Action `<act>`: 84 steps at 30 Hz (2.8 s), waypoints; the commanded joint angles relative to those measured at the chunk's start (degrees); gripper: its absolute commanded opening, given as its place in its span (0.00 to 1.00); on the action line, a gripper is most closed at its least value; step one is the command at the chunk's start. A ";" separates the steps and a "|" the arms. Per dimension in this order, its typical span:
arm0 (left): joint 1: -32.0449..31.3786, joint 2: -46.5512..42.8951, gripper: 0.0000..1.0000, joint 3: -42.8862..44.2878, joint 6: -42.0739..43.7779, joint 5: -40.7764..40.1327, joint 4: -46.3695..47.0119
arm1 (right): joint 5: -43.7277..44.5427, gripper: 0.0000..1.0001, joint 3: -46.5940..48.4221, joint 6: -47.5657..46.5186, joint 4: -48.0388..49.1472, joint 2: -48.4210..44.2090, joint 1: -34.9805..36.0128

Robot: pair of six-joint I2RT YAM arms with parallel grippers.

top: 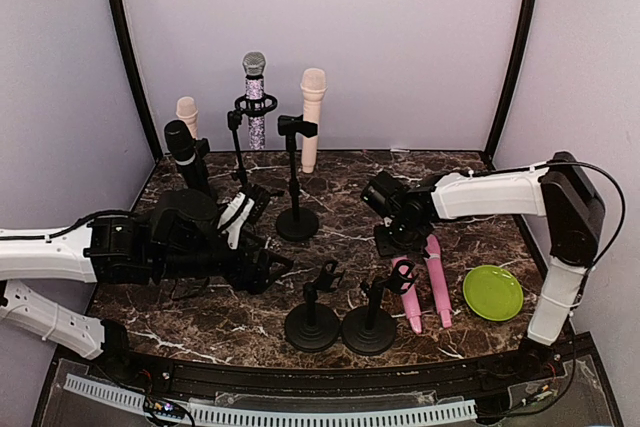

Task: Remove the microphone from the stand
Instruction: Place the microphone at the center of the board, then pick up the microphone stand with the microphone from the center of the board.

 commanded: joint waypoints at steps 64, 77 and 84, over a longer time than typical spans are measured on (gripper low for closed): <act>12.93 9.31 0.86 3.06 1.46 18.08 6.34 | -10.37 0.90 37.50 -13.85 23.09 -1.62 2.36; 12.92 4.16 0.86 -1.99 -0.12 16.30 6.58 | -2.59 0.70 51.15 -18.39 21.14 10.51 4.15; 12.92 3.19 0.86 -3.45 -0.38 15.70 6.74 | -1.41 0.48 51.31 -16.89 22.03 11.30 4.15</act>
